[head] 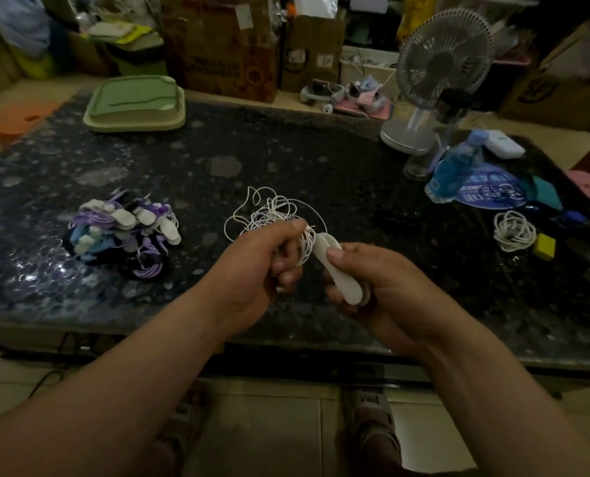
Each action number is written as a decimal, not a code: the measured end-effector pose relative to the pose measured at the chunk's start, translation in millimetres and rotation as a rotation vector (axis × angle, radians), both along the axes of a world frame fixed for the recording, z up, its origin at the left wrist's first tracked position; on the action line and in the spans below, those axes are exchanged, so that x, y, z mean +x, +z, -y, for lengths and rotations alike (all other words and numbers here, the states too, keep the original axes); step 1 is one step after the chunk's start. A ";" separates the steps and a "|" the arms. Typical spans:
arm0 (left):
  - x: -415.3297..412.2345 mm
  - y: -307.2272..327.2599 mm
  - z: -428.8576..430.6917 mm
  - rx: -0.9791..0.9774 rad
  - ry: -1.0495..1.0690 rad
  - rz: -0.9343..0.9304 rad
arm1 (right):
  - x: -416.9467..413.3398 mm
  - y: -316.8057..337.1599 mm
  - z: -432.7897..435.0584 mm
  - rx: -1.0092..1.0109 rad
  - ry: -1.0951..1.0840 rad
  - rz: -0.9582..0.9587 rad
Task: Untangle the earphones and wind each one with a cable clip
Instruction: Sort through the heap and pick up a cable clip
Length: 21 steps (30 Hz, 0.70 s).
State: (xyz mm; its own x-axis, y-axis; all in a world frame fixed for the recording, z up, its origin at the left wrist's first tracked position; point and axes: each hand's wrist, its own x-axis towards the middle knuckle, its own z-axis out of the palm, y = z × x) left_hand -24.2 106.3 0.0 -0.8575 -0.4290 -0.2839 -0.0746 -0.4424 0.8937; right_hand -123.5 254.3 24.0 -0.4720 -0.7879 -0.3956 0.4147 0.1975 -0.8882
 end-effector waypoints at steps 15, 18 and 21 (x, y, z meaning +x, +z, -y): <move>3.5 0.2 4.6 -0.129 0.047 -0.024 | 24.8 -0.5 8.8 -0.046 0.054 0.162; 3.4 -1.5 4.7 -0.133 0.052 -0.029 | 29.1 0.3 11.5 -0.056 0.061 0.170; 3.2 -5.4 5.3 -0.173 0.041 -0.040 | 28.2 -2.4 12.9 -0.028 0.005 0.154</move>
State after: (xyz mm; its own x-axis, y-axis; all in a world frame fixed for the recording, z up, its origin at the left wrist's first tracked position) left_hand -20.9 101.0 -5.4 -0.8473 -0.5036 -0.1690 -0.0227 -0.2836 0.9587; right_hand -95.3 241.3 21.6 -0.4030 -0.8022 -0.4405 0.5457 0.1758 -0.8193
